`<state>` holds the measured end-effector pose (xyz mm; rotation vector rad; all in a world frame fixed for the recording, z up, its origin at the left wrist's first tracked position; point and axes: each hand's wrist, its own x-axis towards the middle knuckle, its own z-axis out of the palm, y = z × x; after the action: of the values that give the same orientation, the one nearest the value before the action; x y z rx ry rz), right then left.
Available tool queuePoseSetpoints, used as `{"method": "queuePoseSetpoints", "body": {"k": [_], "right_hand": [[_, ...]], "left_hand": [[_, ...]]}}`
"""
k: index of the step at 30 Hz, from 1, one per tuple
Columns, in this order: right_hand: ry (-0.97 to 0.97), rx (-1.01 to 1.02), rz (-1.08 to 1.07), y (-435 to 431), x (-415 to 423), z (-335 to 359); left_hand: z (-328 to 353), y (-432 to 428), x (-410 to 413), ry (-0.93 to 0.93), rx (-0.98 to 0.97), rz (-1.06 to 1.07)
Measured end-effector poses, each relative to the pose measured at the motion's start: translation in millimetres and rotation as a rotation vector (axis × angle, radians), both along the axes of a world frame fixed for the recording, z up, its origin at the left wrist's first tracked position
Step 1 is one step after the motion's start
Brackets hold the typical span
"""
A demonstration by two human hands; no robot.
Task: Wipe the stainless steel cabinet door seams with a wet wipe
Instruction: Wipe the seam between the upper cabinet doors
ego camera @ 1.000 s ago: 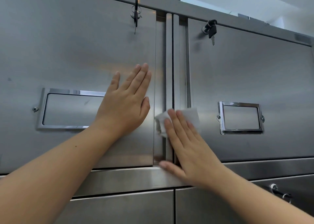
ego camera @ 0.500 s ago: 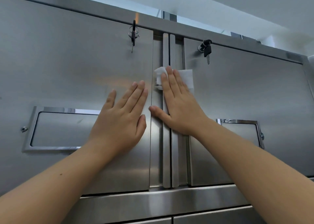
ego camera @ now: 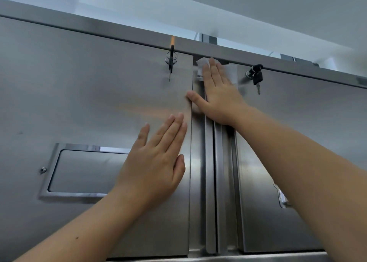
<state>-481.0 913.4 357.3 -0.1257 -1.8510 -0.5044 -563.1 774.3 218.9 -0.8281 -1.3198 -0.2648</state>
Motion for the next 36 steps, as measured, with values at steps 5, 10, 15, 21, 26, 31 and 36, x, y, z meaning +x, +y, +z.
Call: {"method": "queuePoseSetpoints", "body": {"k": [5, 10, 15, 21, 26, 31, 36], "right_hand": [[0.022, -0.043, 0.019, -3.8, -4.3, 13.1], [0.046, 0.049, 0.020, 3.8, -1.3, -28.6], [-0.016, 0.119, -0.015, 11.0, 5.9, -66.0], [0.021, 0.007, -0.031, 2.4, -3.4, -6.0], [0.050, -0.032, 0.011, -2.4, -8.6, 11.2], [0.035, 0.018, 0.030, 2.3, -3.8, -49.4], [-0.048, 0.064, 0.030, 5.9, 5.1, -120.6]], "left_hand": [[-0.1, -0.8, 0.1, -0.003, -0.003, 0.017], [0.5, -1.6, 1.5, -0.011, -0.015, 0.028], [0.5, -1.3, 3.6, -0.018, -0.017, 0.039], [-0.6, -1.2, 3.7, -0.023, -0.016, 0.049], [-0.4, -1.8, 4.3, -0.029, -0.021, 0.051], [-0.4, -1.6, 4.0, -0.025, -0.017, 0.042], [-0.6, -1.1, 3.9, -0.016, -0.008, 0.013]]}}
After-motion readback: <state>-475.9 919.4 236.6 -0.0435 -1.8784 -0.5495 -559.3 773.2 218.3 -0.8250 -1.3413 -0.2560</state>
